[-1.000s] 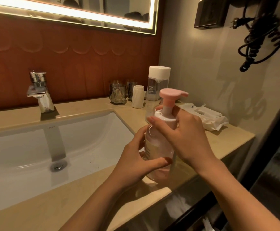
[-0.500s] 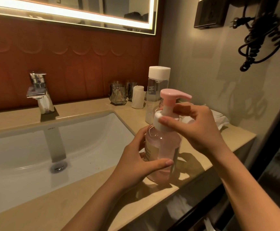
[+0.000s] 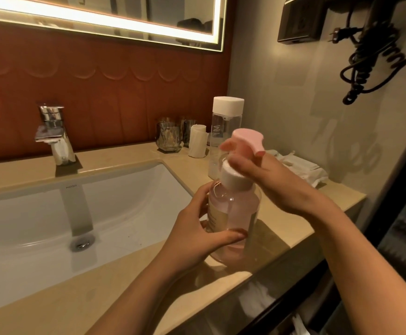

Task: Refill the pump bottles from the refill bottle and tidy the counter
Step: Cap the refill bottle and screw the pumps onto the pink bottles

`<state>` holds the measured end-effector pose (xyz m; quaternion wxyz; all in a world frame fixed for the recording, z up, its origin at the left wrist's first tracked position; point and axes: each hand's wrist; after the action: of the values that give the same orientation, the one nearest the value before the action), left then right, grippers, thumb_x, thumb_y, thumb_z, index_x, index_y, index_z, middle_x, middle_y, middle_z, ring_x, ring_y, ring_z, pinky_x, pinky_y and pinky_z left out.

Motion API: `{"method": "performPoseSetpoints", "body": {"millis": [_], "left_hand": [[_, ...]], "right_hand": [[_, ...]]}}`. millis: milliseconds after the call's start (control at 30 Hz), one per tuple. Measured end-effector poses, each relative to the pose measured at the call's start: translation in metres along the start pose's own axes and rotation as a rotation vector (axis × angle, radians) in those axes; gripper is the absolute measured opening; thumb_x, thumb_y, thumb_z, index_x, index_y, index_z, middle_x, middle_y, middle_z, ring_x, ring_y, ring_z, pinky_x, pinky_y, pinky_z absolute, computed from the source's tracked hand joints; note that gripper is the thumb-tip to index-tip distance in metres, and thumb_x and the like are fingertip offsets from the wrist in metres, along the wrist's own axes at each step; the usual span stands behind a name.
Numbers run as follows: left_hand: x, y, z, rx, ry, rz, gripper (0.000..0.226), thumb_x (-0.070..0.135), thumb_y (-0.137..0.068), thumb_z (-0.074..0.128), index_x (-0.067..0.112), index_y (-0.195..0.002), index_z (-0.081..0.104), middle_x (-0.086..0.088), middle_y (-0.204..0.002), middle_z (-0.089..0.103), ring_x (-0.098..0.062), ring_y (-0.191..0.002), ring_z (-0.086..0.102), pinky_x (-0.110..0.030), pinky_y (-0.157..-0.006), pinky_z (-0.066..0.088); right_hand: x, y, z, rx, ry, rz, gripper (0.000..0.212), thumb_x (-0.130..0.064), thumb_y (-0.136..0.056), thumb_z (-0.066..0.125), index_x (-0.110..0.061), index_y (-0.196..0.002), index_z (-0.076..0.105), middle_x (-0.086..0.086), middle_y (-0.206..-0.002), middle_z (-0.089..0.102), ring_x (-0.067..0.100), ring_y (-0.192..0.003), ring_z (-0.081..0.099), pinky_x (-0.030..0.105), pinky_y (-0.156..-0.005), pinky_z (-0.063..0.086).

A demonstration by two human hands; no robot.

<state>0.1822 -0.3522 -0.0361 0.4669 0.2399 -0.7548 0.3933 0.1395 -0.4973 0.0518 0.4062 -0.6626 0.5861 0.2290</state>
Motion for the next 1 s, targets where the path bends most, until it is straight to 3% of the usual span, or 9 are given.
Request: {"method": "performPoseSetpoints", "body": {"millis": [100,167,300,433,567,700,767,933,1000], "left_hand": [[0.000,0.000,-0.001,0.002,-0.016,0.006,0.076,0.055,-0.056,0.078,0.060,-0.119,0.036,0.039,-0.117,0.050,0.015,-0.107,0.049,-0.008,-0.078,0.047],[0.000,0.000,-0.001,-0.001,-0.020,0.000,0.075,0.056,-0.056,0.077,0.058,-0.119,0.036,0.038,-0.116,0.051,0.015,-0.107,0.049,-0.009,-0.079,0.046],[0.001,0.000,0.000,-0.001,-0.006,-0.001,0.073,0.054,-0.057,0.077,0.059,-0.117,0.036,0.041,-0.114,0.051,0.016,-0.105,0.049,-0.007,-0.076,0.046],[0.001,0.000,0.000,-0.008,0.014,-0.008,0.073,0.054,-0.058,0.076,0.063,-0.118,0.035,0.042,-0.114,0.049,0.016,-0.106,0.049,-0.006,-0.075,0.046],[0.002,0.000,0.000,-0.008,0.010,-0.021,0.070,0.056,-0.057,0.076,0.075,-0.108,0.031,0.048,-0.109,0.047,0.019,-0.104,0.048,-0.002,-0.072,0.044],[0.002,0.001,0.000,-0.014,0.024,-0.019,0.069,0.054,-0.058,0.076,0.070,-0.110,0.033,0.049,-0.108,0.047,0.022,-0.103,0.047,-0.001,-0.071,0.043],[0.002,0.000,0.000,-0.016,0.021,-0.012,0.070,0.052,-0.058,0.076,0.065,-0.113,0.035,0.048,-0.109,0.048,0.021,-0.103,0.047,-0.002,-0.072,0.043],[0.001,-0.001,0.000,-0.012,0.012,0.005,0.075,0.053,-0.059,0.078,0.060,-0.119,0.035,0.038,-0.117,0.050,0.013,-0.107,0.051,-0.008,-0.077,0.047],[0.001,-0.001,0.000,-0.011,0.003,0.010,0.074,0.052,-0.058,0.078,0.061,-0.118,0.034,0.039,-0.116,0.050,0.014,-0.106,0.051,-0.008,-0.077,0.047]], "right_hand": [[0.001,-0.001,-0.007,-0.171,-0.105,-0.068,0.054,-0.045,-0.076,0.051,-0.040,-0.129,0.046,-0.022,-0.129,0.046,-0.007,-0.114,0.046,0.009,-0.087,0.040],[0.003,-0.001,-0.005,-0.181,-0.169,-0.093,0.040,-0.038,-0.077,0.054,-0.041,-0.117,0.055,-0.021,-0.130,0.051,-0.008,-0.114,0.049,0.008,-0.086,0.043],[0.007,-0.003,0.004,0.017,-0.231,-0.117,0.029,-0.034,-0.071,0.075,-0.028,-0.099,0.068,-0.011,-0.107,0.069,0.000,-0.098,0.062,0.014,-0.078,0.052],[0.006,-0.003,0.017,0.207,-0.261,-0.179,0.014,-0.017,-0.073,0.075,-0.020,-0.085,0.068,-0.011,-0.083,0.070,0.002,-0.081,0.066,0.011,-0.064,0.050],[0.005,-0.007,0.026,0.284,-0.120,-0.104,0.029,-0.031,-0.071,0.077,-0.030,-0.090,0.055,-0.014,-0.088,0.059,0.005,-0.084,0.058,0.015,-0.067,0.047],[0.001,-0.004,0.024,0.233,-0.148,-0.070,0.039,-0.055,-0.060,0.064,-0.031,-0.090,0.055,-0.017,-0.087,0.059,0.000,-0.081,0.060,0.010,-0.063,0.044],[0.003,-0.001,0.020,0.163,-0.152,-0.119,0.033,-0.059,-0.070,0.065,-0.034,-0.090,0.057,-0.019,-0.091,0.062,-0.005,-0.082,0.062,0.011,-0.064,0.048],[0.012,0.000,0.009,-0.020,-0.229,-0.179,0.026,-0.036,-0.078,0.052,-0.038,-0.104,0.056,-0.023,-0.107,0.059,-0.011,-0.095,0.057,0.006,-0.072,0.046],[0.016,0.001,0.009,-0.034,-0.305,-0.183,0.026,-0.032,-0.079,0.051,-0.034,-0.105,0.057,-0.024,-0.103,0.063,-0.007,-0.096,0.059,0.007,-0.073,0.046]]}}
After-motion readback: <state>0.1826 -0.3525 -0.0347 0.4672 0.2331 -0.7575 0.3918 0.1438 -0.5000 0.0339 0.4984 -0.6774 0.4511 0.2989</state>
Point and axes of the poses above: each hand's wrist, its own y-axis away from the middle knuckle, its own z-axis out of the palm, x = y × z
